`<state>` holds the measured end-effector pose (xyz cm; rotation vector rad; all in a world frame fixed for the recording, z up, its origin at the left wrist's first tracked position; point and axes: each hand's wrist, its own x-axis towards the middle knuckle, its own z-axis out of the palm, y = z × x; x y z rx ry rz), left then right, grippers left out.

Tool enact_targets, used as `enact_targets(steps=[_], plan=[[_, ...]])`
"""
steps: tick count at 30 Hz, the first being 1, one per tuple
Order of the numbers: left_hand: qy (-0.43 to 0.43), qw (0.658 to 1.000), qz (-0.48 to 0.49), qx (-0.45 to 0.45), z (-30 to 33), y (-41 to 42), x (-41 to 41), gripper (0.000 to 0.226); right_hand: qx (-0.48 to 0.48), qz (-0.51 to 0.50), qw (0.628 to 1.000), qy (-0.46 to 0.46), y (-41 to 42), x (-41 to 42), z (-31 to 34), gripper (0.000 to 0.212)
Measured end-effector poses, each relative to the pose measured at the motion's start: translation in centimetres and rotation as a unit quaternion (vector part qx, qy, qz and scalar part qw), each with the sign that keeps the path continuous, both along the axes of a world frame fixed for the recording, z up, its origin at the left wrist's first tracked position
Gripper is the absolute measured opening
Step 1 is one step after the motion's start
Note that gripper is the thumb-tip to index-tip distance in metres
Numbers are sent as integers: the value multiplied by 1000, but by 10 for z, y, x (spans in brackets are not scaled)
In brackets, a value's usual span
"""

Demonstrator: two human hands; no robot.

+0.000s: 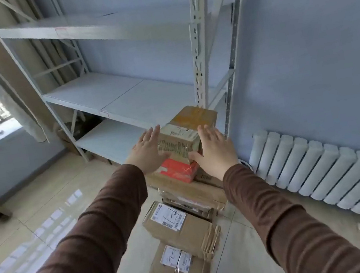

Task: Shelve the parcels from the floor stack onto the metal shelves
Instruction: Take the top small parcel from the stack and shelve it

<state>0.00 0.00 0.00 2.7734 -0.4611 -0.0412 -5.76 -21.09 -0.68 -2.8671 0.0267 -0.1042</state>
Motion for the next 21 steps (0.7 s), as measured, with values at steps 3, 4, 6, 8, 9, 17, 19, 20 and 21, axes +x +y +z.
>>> enact_targets(steps=[3,4,6,8,9,17,19,20,21], plan=[[32,998,30,-36,-5,-7,9,92,11,-16,999,29,-2,12,-14,87],[42,997,37,-50,-8,-9,12,92,11,-16,999,38,-1,14,-20,87],[50,995,54,-71,-14,-13,18,91,6,-17,999,48,2,17,-29,87],[62,992,63,-94,-18,-16,23,90,7,-16,999,51,4,19,-32,86],[69,989,65,-110,-21,-18,25,88,10,-16,998,52,6,20,-34,85],[23,960,116,-254,-30,-18,26,57,107,-14,994,-33,26,26,-32,83],[-3,949,131,-286,-26,-13,23,54,133,0,989,-63,31,28,-26,82],[-19,942,138,-306,-23,-10,21,51,153,9,985,-75,34,29,-24,82],[-37,934,146,-324,-21,-8,19,48,179,17,980,-85,38,31,-21,81]])
